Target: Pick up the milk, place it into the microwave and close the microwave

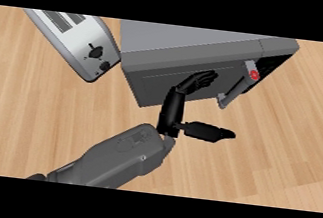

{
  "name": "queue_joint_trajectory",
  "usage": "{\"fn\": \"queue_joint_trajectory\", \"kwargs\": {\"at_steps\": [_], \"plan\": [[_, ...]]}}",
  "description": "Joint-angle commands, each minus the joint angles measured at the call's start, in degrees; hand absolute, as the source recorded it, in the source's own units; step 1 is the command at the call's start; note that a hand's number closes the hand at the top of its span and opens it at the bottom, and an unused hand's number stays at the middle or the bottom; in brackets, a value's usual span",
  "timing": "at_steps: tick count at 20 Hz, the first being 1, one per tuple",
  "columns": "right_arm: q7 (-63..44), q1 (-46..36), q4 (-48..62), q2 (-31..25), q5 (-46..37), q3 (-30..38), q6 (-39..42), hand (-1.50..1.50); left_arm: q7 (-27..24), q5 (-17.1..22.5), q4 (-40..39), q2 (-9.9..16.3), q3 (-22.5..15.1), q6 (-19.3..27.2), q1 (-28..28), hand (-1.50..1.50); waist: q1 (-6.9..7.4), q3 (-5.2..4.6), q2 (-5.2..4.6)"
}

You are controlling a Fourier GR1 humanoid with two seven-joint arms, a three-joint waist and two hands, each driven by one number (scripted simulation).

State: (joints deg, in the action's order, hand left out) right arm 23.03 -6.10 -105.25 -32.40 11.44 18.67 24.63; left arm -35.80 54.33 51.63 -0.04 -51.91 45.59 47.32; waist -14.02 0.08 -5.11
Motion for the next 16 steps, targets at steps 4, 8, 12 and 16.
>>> {"fn": "queue_joint_trajectory", "kwargs": {"at_steps": [4,8,12,16], "plan": [[-2.44,-0.75,5.38,4.67,9.79,-2.97,3.13,-1.5,-0.98,2.7,-5.09,0.04,3.89,0.75,3.95,-1.5,0.09,-0.05,-0.82],[-3.77,-1.86,8.04,3.92,12.76,-3.05,5.08,-1.5,-1.04,4.21,-5.51,0.04,3.97,0.46,4.56,-1.5,0.03,-0.06,-0.67],[-4.51,-3.61,10.42,2.44,15.06,-1.47,5.88,-1.5,-2.29,5.01,-6.21,0.04,3.87,0.21,3.86,-1.5,-0.23,-0.1,-0.82],[-5.02,-5.05,12.4,1.93,16.59,-1.91,7.33,-1.5,-3.19,5.77,-6.32,0.04,3.51,0.12,4.35,-1.5,-0.19,-0.07,-1.0]]}}
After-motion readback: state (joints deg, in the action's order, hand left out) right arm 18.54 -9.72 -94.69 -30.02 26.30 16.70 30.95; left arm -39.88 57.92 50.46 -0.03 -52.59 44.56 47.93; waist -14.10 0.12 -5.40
